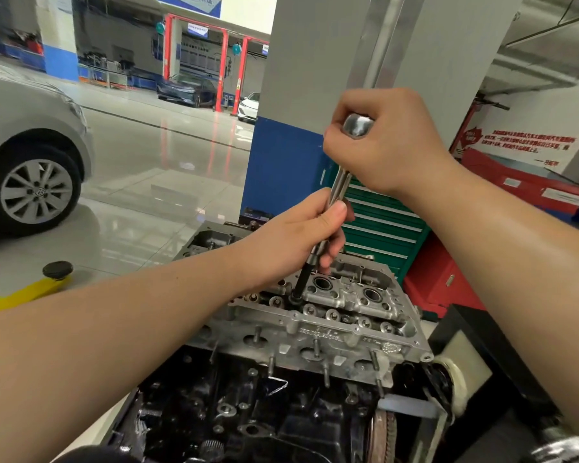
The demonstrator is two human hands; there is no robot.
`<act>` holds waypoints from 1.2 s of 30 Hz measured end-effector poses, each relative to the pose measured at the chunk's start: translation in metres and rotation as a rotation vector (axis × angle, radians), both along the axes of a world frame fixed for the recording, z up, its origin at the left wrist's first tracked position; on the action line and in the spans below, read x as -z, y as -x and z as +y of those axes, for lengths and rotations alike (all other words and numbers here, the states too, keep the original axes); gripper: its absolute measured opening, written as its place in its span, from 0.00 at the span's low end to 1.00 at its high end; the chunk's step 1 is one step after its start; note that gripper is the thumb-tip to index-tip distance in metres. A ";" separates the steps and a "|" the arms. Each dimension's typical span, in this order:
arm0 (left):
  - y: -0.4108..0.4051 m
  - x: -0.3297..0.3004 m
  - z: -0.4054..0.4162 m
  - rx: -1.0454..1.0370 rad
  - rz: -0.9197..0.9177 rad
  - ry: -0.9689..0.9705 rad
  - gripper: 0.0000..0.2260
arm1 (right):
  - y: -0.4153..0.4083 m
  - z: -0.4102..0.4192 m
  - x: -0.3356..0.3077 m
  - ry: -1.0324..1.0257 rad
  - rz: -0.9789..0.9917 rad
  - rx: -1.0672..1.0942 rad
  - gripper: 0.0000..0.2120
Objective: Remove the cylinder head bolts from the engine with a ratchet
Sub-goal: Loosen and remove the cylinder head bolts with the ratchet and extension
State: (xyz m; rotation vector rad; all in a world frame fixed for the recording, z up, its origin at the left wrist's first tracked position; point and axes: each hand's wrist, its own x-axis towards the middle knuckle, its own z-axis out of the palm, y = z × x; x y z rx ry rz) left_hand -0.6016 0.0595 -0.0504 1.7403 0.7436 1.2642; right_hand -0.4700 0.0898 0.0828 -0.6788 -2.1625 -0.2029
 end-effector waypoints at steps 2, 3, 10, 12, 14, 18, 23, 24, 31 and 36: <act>0.000 0.001 0.002 -0.004 0.013 -0.009 0.19 | 0.000 0.001 0.001 -0.011 -0.004 -0.006 0.07; 0.000 0.002 0.003 -0.014 0.023 -0.011 0.19 | 0.001 0.002 0.003 -0.015 -0.015 -0.007 0.06; -0.003 0.011 0.004 -0.049 -0.011 -0.024 0.18 | 0.001 0.007 0.010 0.020 -0.011 -0.058 0.06; -0.005 0.015 0.003 -0.087 -0.013 -0.048 0.20 | 0.001 0.006 0.011 0.019 -0.010 -0.109 0.06; -0.008 0.019 0.001 -0.145 0.004 -0.090 0.14 | 0.003 0.005 0.012 0.006 -0.037 -0.147 0.06; -0.007 0.018 -0.001 -0.179 0.006 -0.088 0.16 | 0.006 0.007 0.013 0.011 -0.056 -0.149 0.07; -0.005 0.019 -0.001 -0.127 -0.047 -0.028 0.18 | 0.013 0.003 0.014 0.005 -0.062 -0.046 0.09; -0.004 0.018 -0.002 -0.132 -0.075 -0.002 0.17 | 0.017 0.002 0.014 -0.031 -0.099 0.054 0.11; -0.026 -0.019 0.005 -0.470 -0.221 -0.025 0.05 | 0.028 -0.014 0.012 -0.271 -0.241 0.585 0.22; -0.031 -0.023 0.007 -0.347 -0.356 0.047 0.10 | 0.014 -0.007 0.006 0.064 -0.149 0.020 0.18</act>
